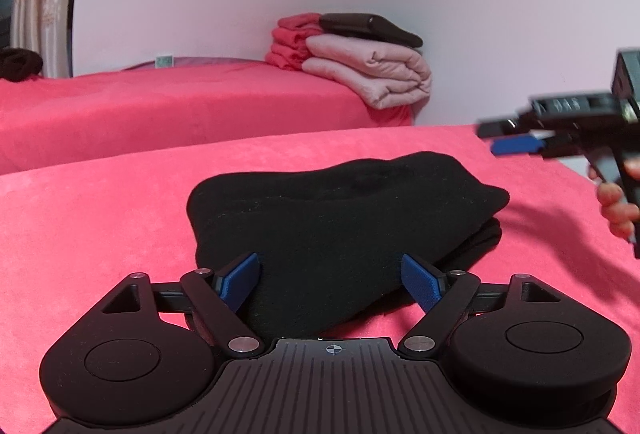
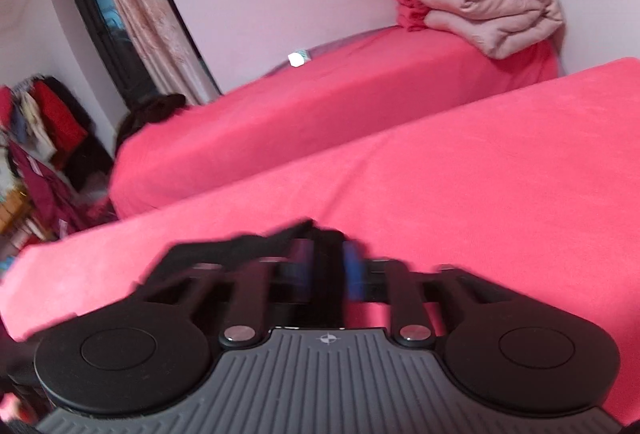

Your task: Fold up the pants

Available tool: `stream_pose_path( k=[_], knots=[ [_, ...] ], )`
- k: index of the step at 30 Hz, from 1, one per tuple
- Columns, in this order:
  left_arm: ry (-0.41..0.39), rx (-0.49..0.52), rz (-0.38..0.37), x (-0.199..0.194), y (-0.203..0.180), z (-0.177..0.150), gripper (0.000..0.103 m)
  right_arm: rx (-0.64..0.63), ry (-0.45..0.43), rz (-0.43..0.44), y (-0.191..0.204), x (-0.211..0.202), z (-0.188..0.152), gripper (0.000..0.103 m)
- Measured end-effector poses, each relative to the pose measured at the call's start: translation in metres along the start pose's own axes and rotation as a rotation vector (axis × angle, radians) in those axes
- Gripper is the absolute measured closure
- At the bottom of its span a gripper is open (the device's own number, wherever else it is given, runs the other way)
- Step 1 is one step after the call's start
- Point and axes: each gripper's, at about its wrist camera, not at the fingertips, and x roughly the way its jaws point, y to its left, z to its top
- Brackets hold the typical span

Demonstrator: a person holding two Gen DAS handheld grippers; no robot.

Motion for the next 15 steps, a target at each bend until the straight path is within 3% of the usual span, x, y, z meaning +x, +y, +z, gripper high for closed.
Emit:
stream_pose_path(
  k=[4,9,10,11,13,15],
  knots=[
    [0.022,0.004,0.016,0.001,-0.001,0.004,0.0,-0.106,0.03,-0.048,0.031,0.031,0.007,0.041],
    [0.047,-0.001,0.033,0.004,-0.003,0.011,0.0,-0.194,0.109,-0.174,0.044,0.072,-0.007,0.043],
    [0.047,0.001,0.033,0.004,-0.004,0.011,0.0,-0.201,0.107,-0.182,0.043,0.075,-0.011,0.052],
    [0.048,0.004,0.034,0.004,-0.004,0.012,0.0,-0.214,0.103,-0.174,0.043,0.074,-0.014,0.073],
    [0.053,0.006,0.036,0.004,-0.004,0.012,0.0,-0.217,0.075,-0.18,0.042,0.066,-0.014,0.091],
    [0.053,0.004,0.031,0.003,-0.004,0.013,0.0,-0.162,0.042,-0.155,0.035,0.054,-0.011,0.092]
  ],
)
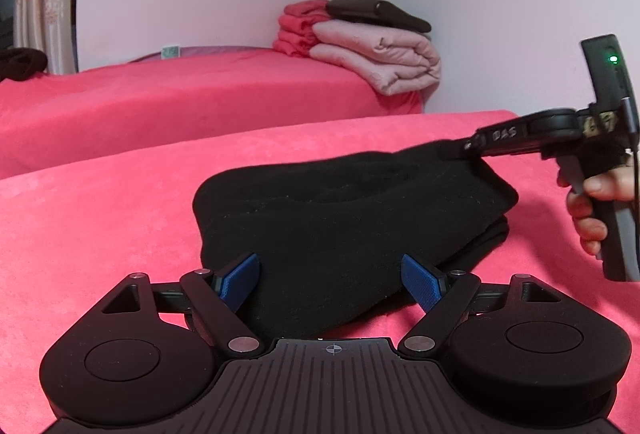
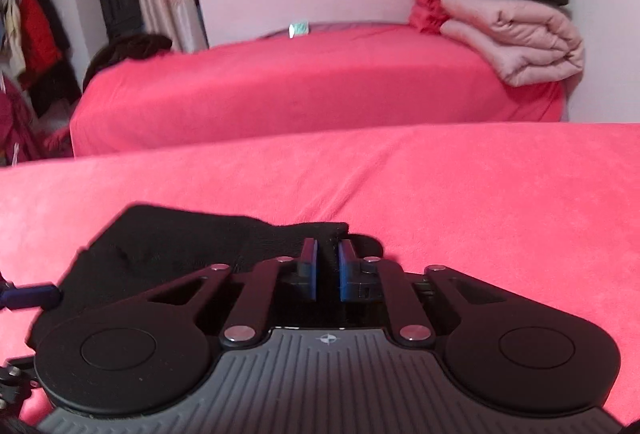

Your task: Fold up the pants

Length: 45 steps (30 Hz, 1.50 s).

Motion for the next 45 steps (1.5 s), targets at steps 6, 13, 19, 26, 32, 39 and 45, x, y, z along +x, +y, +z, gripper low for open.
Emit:
stream_pose_path(
  k=[6,13,19,26,32,39,45],
  knots=[
    [0.008,0.002,0.018,-0.003,0.0,0.002,0.0,0.024,0.009,-0.025,-0.013,-0.001,-0.018,0.092],
    [0.044,-0.01,0.074,-0.007,0.005,0.007,0.0,0.009,-0.024,-0.064,-0.003,-0.014,-0.009,0.078],
    [0.042,-0.004,0.11,-0.016,0.009,0.014,0.0,-0.085,-0.093,-0.093,0.016,-0.032,-0.009,0.075],
    [0.019,0.002,0.131,-0.019,0.013,0.028,0.0,-0.18,-0.132,-0.081,0.039,-0.039,-0.013,0.069],
    [0.003,-0.013,0.142,-0.003,0.018,0.038,0.0,-0.247,-0.114,-0.078,0.045,-0.038,-0.028,0.063],
    [0.171,-0.129,0.051,0.028,0.041,-0.003,0.0,-0.201,-0.06,-0.051,0.011,-0.047,-0.072,0.046],
    [0.134,-0.235,0.033,0.003,0.07,0.011,0.0,0.084,0.033,0.084,-0.04,-0.057,-0.047,0.025]
  ],
)
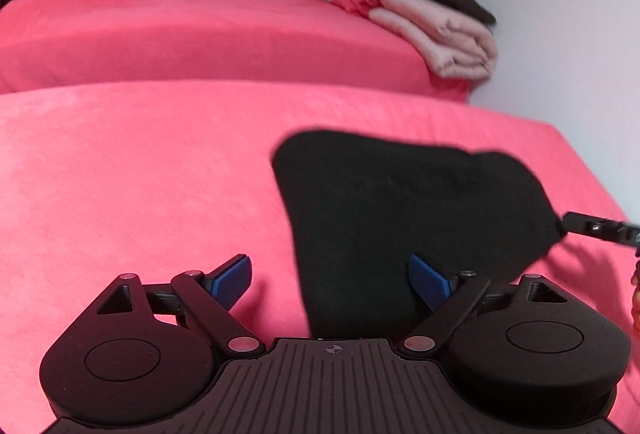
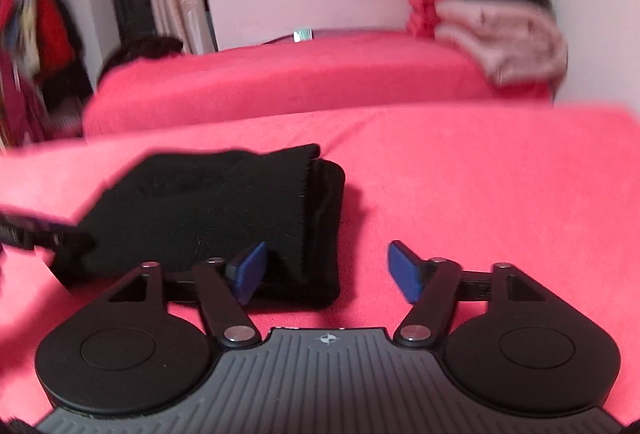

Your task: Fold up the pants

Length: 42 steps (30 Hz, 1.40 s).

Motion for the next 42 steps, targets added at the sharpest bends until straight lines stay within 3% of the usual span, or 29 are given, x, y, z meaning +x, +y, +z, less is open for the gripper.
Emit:
stream_pose_path(
  k=[2,4,10,14,22,28,30,31,32,35,42],
  knots=[
    [0.002,-0.024,-0.012,0.001,0.006,0.007,0.0,0.146,0.045,0.081,-0.017,0.006,0.012,0.015],
    [0.024,-0.065,-0.034,0.011,0.013,0.014,0.0,0.22,0.08,0.124,-0.024,0.016,0.021,0.015],
    [0.151,-0.235,-0.199,0.054,0.037,0.019,0.0,0.26,0.199,0.167,-0.018,0.053,0.026,0.015],
    [0.195,-0.305,-0.263,0.074,0.043,0.015,0.0,0.276,0.24,0.181,-0.018,0.066,0.023,0.011],
    [0.184,-0.278,-0.271,0.079,0.033,0.016,0.0,0.3,0.254,0.199,-0.02,0.066,0.029,0.01],
    [0.166,-0.24,-0.223,0.078,0.022,0.017,0.0,0.289,0.253,0.211,-0.02,0.065,0.023,0.009],
    [0.159,-0.217,-0.181,0.075,0.019,0.018,0.0,0.287,0.247,0.227,-0.015,0.066,0.022,0.023],
    [0.152,-0.209,-0.167,0.072,0.018,0.018,0.0,0.279,0.231,0.21,-0.014,0.065,0.022,0.026],
    [0.144,-0.205,-0.154,0.067,0.018,0.017,0.0,0.251,0.213,0.202,-0.009,0.062,0.022,0.036],
    [0.121,-0.207,-0.146,0.05,0.021,0.02,0.0,0.195,0.163,0.189,0.004,0.048,0.024,0.053],
    [0.042,-0.167,-0.091,-0.012,0.025,0.019,0.0,0.101,0.095,0.205,0.051,0.014,0.041,0.057]
  ],
)
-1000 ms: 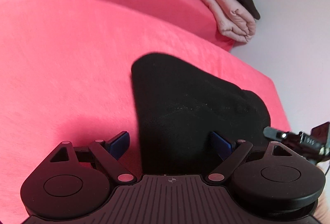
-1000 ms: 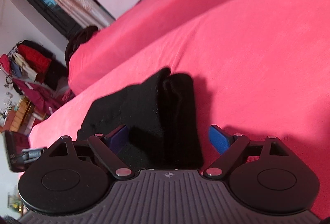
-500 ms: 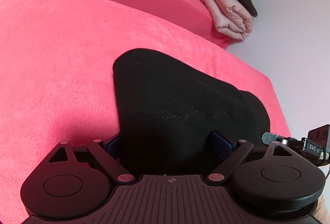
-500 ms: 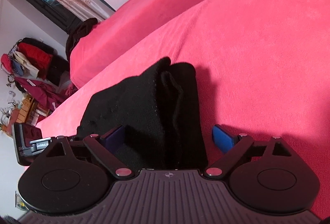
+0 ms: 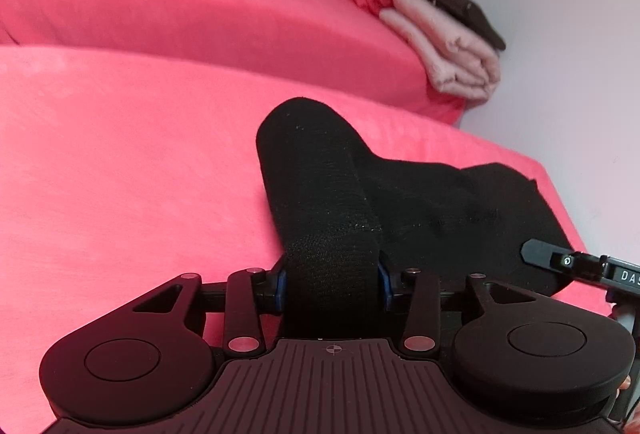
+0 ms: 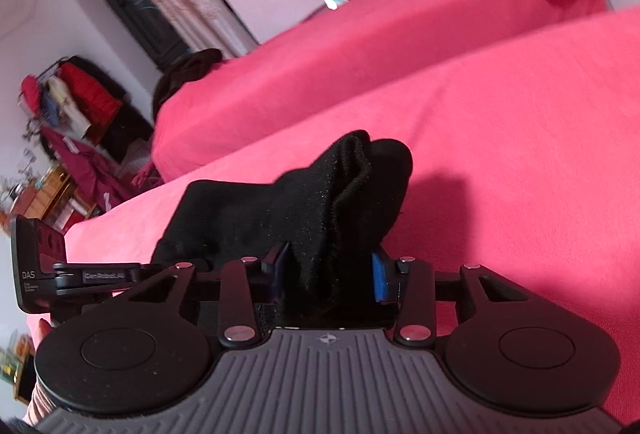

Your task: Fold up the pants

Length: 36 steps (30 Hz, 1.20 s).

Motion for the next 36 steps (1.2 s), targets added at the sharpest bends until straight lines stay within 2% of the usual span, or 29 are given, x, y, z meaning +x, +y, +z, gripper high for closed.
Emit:
stream_pose_path(
  k=[4,8,13,17,21,23,25,26,27,28,29,30,32,36],
  knots=[
    [-0.075,-0.011,0.021,-0.053,0.014,0.004,0.0,-0.051,-0.03,0.049,0.042,-0.007,0.011,0.057],
    [-0.152,-0.009,0.116,-0.109,0.035,0.003,0.0,-0.094,-0.029,0.127,0.091,0.009,0.015,0.057],
    [-0.217,-0.073,0.246,-0.166,0.083,-0.01,0.0,-0.126,0.01,0.242,0.149,0.055,0.013,0.057],
    [-0.241,-0.14,0.324,-0.192,0.124,-0.022,0.0,-0.153,0.051,0.303,0.194,0.1,0.001,0.057],
    [-0.233,-0.225,0.353,-0.2,0.169,-0.039,0.0,-0.173,0.095,0.326,0.227,0.138,-0.018,0.057],
    [-0.208,-0.272,0.362,-0.192,0.193,-0.051,0.0,-0.169,0.122,0.313,0.234,0.159,-0.03,0.056],
    [-0.143,-0.334,0.382,-0.175,0.216,-0.064,0.0,-0.168,0.178,0.275,0.235,0.181,-0.045,0.054],
    [-0.101,-0.365,0.394,-0.164,0.225,-0.07,0.0,-0.174,0.219,0.241,0.236,0.192,-0.054,0.051],
    [-0.107,-0.389,0.375,-0.162,0.236,-0.078,0.0,-0.18,0.276,0.184,0.235,0.205,-0.062,0.049],
    [-0.142,-0.418,0.327,-0.166,0.243,-0.084,0.0,-0.188,0.315,0.113,0.233,0.215,-0.07,0.038],
    [-0.154,-0.447,0.291,-0.171,0.248,-0.088,0.0,-0.182,0.3,0.095,0.229,0.216,-0.074,0.024],
    [-0.163,-0.471,0.269,-0.179,0.253,-0.091,0.0,-0.175,0.277,0.094,0.225,0.213,-0.073,0.02],
    [-0.18,-0.462,0.274,-0.189,0.252,-0.09,0.0,-0.164,0.29,0.096,0.218,0.21,-0.067,0.017],
    [-0.207,-0.362,0.368,-0.211,0.234,-0.093,0.0,-0.168,0.261,0.058,0.215,0.191,-0.053,0.016]
  ],
)
